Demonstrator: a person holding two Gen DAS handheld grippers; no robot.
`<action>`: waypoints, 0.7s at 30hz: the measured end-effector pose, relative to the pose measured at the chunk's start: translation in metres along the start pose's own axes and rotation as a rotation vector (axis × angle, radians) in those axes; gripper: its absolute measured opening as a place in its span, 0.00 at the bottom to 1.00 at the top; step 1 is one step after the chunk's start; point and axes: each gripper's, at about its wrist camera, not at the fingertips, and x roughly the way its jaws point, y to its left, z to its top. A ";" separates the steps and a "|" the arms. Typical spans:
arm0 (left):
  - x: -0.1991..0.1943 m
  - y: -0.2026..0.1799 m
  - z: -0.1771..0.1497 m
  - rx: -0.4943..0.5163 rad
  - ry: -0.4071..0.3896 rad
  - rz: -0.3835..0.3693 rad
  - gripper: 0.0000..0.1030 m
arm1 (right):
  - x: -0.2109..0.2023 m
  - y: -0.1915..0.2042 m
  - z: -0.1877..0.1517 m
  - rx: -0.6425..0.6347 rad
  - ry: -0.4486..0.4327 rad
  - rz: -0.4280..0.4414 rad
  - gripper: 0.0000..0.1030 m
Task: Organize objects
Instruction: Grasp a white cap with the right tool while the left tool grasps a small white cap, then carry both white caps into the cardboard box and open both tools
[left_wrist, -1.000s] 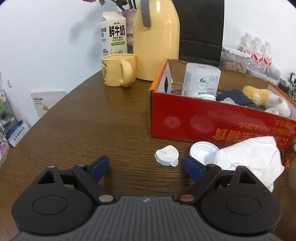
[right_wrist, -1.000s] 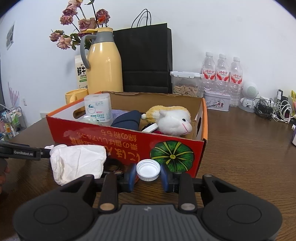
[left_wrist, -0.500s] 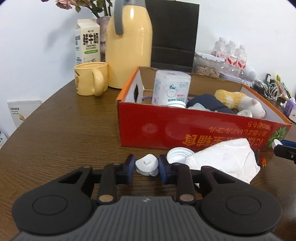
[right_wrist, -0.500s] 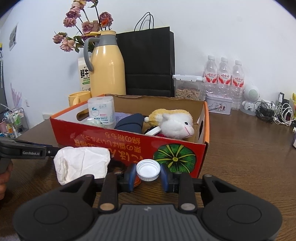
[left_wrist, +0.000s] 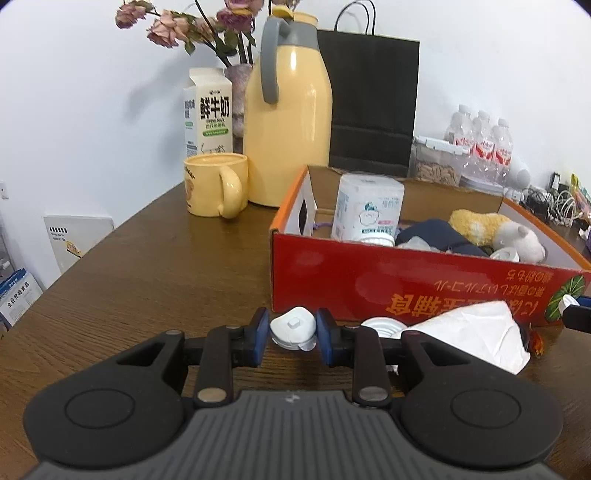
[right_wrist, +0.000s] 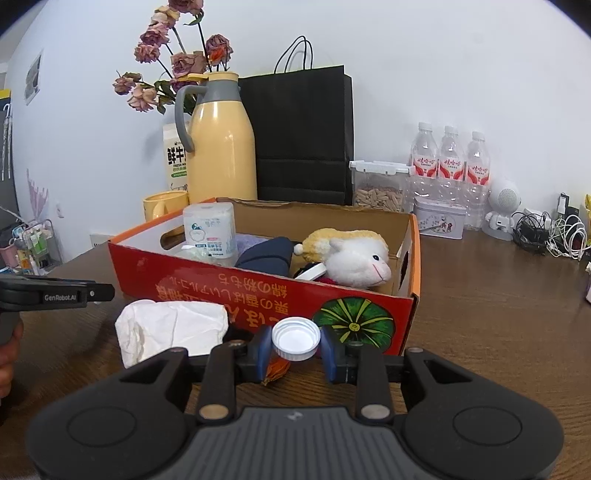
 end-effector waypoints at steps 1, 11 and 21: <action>-0.002 0.000 0.000 0.000 -0.010 0.005 0.27 | -0.001 0.000 0.000 -0.001 -0.005 0.001 0.26; -0.026 -0.012 0.013 0.004 -0.109 -0.002 0.27 | -0.016 0.006 0.009 -0.016 -0.081 0.023 0.26; -0.022 -0.051 0.054 0.024 -0.180 -0.064 0.27 | -0.004 0.009 0.051 -0.014 -0.143 0.024 0.26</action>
